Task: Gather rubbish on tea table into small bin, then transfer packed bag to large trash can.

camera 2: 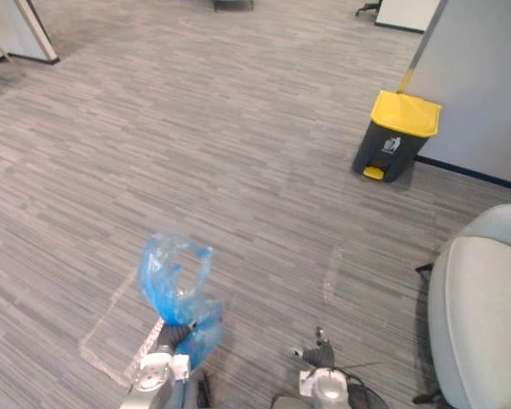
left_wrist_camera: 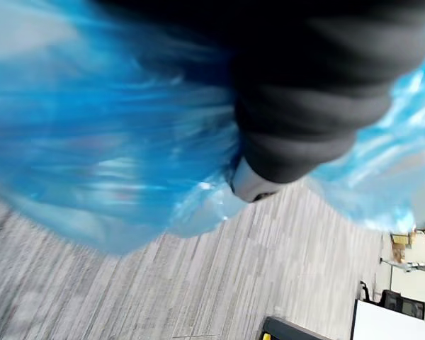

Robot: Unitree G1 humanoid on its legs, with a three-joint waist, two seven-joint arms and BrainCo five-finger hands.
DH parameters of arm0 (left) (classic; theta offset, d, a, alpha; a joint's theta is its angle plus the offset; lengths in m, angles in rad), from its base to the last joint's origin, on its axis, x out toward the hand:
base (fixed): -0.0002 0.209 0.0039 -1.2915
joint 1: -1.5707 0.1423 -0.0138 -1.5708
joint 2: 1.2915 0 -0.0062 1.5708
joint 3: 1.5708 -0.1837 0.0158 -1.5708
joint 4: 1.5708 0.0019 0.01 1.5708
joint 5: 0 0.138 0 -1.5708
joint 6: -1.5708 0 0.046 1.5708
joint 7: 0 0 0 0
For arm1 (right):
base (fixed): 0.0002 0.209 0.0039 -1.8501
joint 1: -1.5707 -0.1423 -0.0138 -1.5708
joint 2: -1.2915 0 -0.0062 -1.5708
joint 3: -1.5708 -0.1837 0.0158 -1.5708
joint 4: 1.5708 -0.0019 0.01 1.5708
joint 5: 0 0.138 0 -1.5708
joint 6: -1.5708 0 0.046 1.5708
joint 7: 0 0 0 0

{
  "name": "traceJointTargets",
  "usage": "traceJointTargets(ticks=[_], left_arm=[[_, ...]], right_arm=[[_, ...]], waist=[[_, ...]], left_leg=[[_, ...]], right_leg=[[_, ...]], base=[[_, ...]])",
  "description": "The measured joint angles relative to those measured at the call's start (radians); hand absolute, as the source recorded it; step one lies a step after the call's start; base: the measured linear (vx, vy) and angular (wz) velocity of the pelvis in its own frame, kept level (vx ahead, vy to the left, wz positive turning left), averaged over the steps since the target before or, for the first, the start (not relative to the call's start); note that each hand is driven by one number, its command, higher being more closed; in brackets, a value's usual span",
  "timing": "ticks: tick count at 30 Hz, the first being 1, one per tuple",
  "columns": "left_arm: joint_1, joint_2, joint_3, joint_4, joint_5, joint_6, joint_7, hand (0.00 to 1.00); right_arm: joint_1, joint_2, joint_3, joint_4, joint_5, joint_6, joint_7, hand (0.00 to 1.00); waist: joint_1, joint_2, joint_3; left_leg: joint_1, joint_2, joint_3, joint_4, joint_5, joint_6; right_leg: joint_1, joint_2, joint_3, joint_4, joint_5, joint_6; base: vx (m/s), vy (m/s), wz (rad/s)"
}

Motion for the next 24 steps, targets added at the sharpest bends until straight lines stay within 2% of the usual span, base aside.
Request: traceJointTargets(ticks=[1,2,3,4,5,7,8,9,10,11,12,13,14,15,16,17,18,20,21,22,24], left_arm=[[-0.003,0.007,0.0,-0.001,0.0,0.002,0.0,1.0],[-0.002,0.014,-0.002,-0.009,0.0,0.007,0.001,1.0],[-0.002,0.02,-0.009,-0.014,0.0,0.01,0.001,1.0],[-0.001,0.033,-0.027,-0.021,0.0,0.011,0.001,1.0],[-0.004,0.045,-0.047,-0.021,0.0,0.012,0.002,1.0],[-0.013,0.047,-0.058,-0.028,0.0,0.012,0.004,1.0],[-0.024,0.049,-0.056,-0.027,-0.001,0.012,0.004,1.0],[-0.032,0.05,-0.053,-0.026,-0.001,0.012,0.004,1.0],[-0.06,0.05,-0.036,-0.005,-0.002,0.01,0.014,1.0],[-0.068,0.051,-0.032,0.004,-0.002,0.01,0.019,1.0],[-0.087,0.057,-0.019,0.029,-0.002,0.01,0.021,1.0],[-0.089,0.07,-0.018,0.04,-0.001,0.01,0.021,1.0],[-0.097,0.078,-0.01,0.071,0.0,0.009,0.021,1.0],[-0.102,0.062,0.002,0.089,0.0,0.012,0.022,1.0],[-0.1,0.057,0.001,0.086,0.0,0.012,0.02,1.0],[-0.092,0.046,0.0,0.068,0.0,0.008,0.021,1.0],[-0.09,0.041,-0.001,0.067,-0.001,0.007,0.02,1.0],[-0.086,0.015,0.0,0.057,-0.002,0.008,0.018,1.0],[-0.058,-0.011,0.0,0.032,-0.003,0.008,0.012,1.0],[-0.045,-0.016,0.0,0.02,-0.005,0.007,0.009,1.0],[-0.025,-0.018,0.0,0.003,-0.015,0.008,0.0,1.0]], right_arm=[[0.016,0.009,0.0,0.0,0.0,0.001,0.0,0.0],[0.018,0.016,0.008,-0.005,-0.001,0.003,0.001,0.0],[0.017,0.02,0.012,-0.013,-0.001,0.003,0.0,0.0],[0.028,0.027,0.015,-0.041,0.0,0.003,0.001,0.0],[0.024,0.029,0.016,-0.047,0.0,-0.002,-0.001,0.0],[0.022,0.029,0.015,-0.041,-0.001,-0.001,-0.001,0.0],[0.01,0.025,0.013,-0.029,-0.001,0.0,-0.002,0.0],[0.002,0.022,0.013,-0.022,-0.001,0.0,-0.002,0.0],[-0.031,0.006,0.013,0.005,-0.001,0.0,-0.002,0.0],[-0.041,-0.001,0.013,0.017,-0.001,0.001,-0.002,0.0],[-0.065,-0.013,0.01,0.048,-0.001,0.001,-0.004,0.0],[-0.063,-0.014,0.008,0.062,-0.001,0.003,-0.007,0.0],[-0.062,-0.02,-0.007,0.083,0.011,-0.001,-0.006,0.0],[-0.088,-0.028,-0.025,0.086,0.007,-0.001,-0.009,0.0],[-0.093,-0.04,-0.028,0.083,0.001,0.002,-0.013,0.0],[-0.086,-0.041,-0.032,0.084,-0.002,0.003,-0.013,0.0],[-0.081,-0.04,-0.039,0.083,0.001,0.003,-0.013,0.0],[-0.059,-0.021,-0.054,0.071,0.002,0.014,-0.017,0.0],[-0.038,-0.013,-0.053,0.044,0.007,0.018,-0.017,0.0],[-0.036,-0.006,-0.053,0.042,0.016,0.018,-0.02,0.0],[-0.032,0.002,-0.056,0.043,0.04,0.021,-0.021,0.0]], waist=[[-0.001,-0.02,0.001],[0.005,-0.021,0.007],[0.004,-0.023,0.008],[-0.004,-0.025,0.011],[-0.026,-0.023,0.013],[-0.031,-0.032,0.013],[-0.037,-0.031,0.014],[-0.043,-0.03,0.014],[-0.065,-0.012,0.024],[-0.067,-0.004,0.03],[-0.074,0.008,0.037],[-0.074,-0.003,0.035],[-0.076,-0.01,0.045],[-0.072,0.028,0.06],[-0.081,0.04,0.058],[-0.077,0.049,0.057],[-0.076,0.049,0.057],[-0.073,0.049,0.058],[-0.063,0.04,0.063],[-0.059,0.037,0.063],[-0.042,0.017,0.059]], left_leg=[[0.023,-0.008,0.035,-0.003,-0.021,0.003],[0.067,-0.008,0.09,-0.024,-0.039,0.016],[0.093,-0.012,0.116,-0.04,-0.043,0.021],[0.136,-0.022,0.143,-0.068,-0.052,0.028],[0.18,-0.025,0.164,-0.089,-0.064,0.029],[0.249,-0.026,0.189,-0.124,-0.077,0.03],[0.278,-0.022,0.192,-0.139,-0.083,0.025],[0.281,-0.016,0.195,-0.139,-0.083,0.022],[0.296,0.005,0.194,-0.152,-0.09,0.016],[0.307,0.013,0.193,-0.161,-0.089,0.015],[0.325,0.02,0.183,-0.181,-0.087,0.01],[0.351,0.001,0.171,-0.199,-0.084,0.003],[0.405,-0.003,0.138,-0.209,-0.106,-0.031],[0.428,0.026,0.13,-0.204,-0.106,-0.047],[0.423,0.038,0.108,-0.162,-0.091,-0.065],[0.39,0.067,0.094,-0.051,-0.08,-0.068],[0.361,0.082,0.079,0.021,-0.067,-0.075],[0.247,0.14,0.017,0.326,0.031,-0.091],[0.164,0.17,0.013,0.536,0.014,-0.093],[0.124,0.179,0.021,0.602,-0.006,-0.082],[0.031,0.182,0.073,0.609,-0.05,-0.047]], right_leg=[[-0.031,-0.017,0.025,0.065,-0.013,0.013],[-0.12,-0.026,0.048,0.267,-0.01,0.017],[-0.182,-0.033,0.053,0.382,0.006,0.028],[-0.279,-0.048,0.048,0.563,0.054,0.052],[-0.336,-0.062,0.012,0.675,0.067,0.046],[-0.381,-0.08,-0.078,0.718,0.046,0.007],[-0.409,-0.078,-0.145,0.688,0.008,-0.005],[-0.421,-0.076,-0.173,0.655,-0.004,-0.009],[-0.454,-0.051,-0.24,0.507,-0.003,-0.022],[-0.457,-0.035,-0.246,0.448,0.01,-0.032],[-0.457,0.008,-0.252,0.271,0.076,-0.045],[-0.436,0.022,-0.242,0.102,0.186,-0.048],[-0.421,0.025,-0.228,0.106,0.293,-0.156],[-0.421,0.044,-0.237,0.156,0.274,-0.156],[-0.416,0.047,-0.24,0.185,0.195,-0.159],[-0.402,0.057,-0.248,0.21,0.143,-0.163],[-0.385,0.059,-0.255,0.211,0.119,-0.156],[-0.291,0.083,-0.254,0.172,0.091,-0.167],[-0.211,0.104,-0.246,0.122,0.078,-0.175],[-0.169,0.111,-0.236,0.094,0.071,-0.178],[-0.101,0.116,-0.217,0.036,0.062,-0.178]], base=[[0.26,0.243,-0.95],[0.18,0.185,-1.04],[0.23,0.262,-1.07],[0.25,0.237,-0.66],[0.22,0.184,-0.52],[0.31,0.066,-0.4],[0.4,0.028,-0.27],[0.44,-0.067,0.03],[0.41,-0.094,0.14],[0.53,-0.124,0.14],[0.41,-0.094,0.06],[0.53,-0.134,0.1],[0.52,-0.132,-0.08],[0.5,-0.143,-0.05],[0.46,-0.179,-0.14],[0.35,-0.192,0.09],[0.52,-0.303,0.14],[0.48,-0.24,0.12],[0.42,-0.119,-0.19],[0.4,-0.09,-0.32],[0.36,-0.053,-0.41]])
